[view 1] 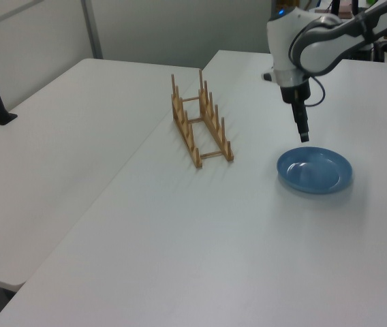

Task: Place plate in plate rack
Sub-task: 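Lower the gripper onto the plate rim and close it, then lift the plate by its rim and carry it over the wooden rack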

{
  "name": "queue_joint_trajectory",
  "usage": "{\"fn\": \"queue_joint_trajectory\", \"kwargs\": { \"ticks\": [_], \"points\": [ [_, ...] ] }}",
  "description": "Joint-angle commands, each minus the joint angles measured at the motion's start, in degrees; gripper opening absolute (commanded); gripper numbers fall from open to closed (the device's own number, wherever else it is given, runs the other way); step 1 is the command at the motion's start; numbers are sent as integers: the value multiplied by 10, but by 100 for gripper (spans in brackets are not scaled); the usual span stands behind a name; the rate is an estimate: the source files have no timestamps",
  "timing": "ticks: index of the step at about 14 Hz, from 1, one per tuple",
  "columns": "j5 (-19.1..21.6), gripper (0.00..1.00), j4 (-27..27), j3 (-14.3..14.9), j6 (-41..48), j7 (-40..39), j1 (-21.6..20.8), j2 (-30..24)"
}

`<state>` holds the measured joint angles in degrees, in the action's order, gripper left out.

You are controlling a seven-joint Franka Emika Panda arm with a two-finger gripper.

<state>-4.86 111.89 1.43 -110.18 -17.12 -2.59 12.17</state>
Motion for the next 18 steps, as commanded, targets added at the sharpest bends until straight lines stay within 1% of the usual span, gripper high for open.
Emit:
{"fn": "queue_joint_trajectory", "kwargs": {
  "ticks": [1,2,4,6,7,8,10,13,14,15,16,18],
  "points": [
    [-18,55,18,2,-17,-11,-18,16],
    [-25,46,28,2,-28,-11,-22,21],
    [-26,28,28,2,-35,-11,-21,23],
    [-28,18,27,2,-35,-12,-20,25],
    [-28,6,23,2,-30,-12,-17,23],
    [-28,1,13,2,-26,-12,-15,20],
    [-26,0,-32,2,7,-12,-13,12],
    [-16,0,-153,4,88,-2,-12,9],
    [-11,0,-184,5,101,0,-12,9],
    [10,0,-220,8,109,13,-12,9],
    [20,0,-246,8,105,50,-12,10],
    [15,0,-292,8,78,142,-7,13]
  ]
}}
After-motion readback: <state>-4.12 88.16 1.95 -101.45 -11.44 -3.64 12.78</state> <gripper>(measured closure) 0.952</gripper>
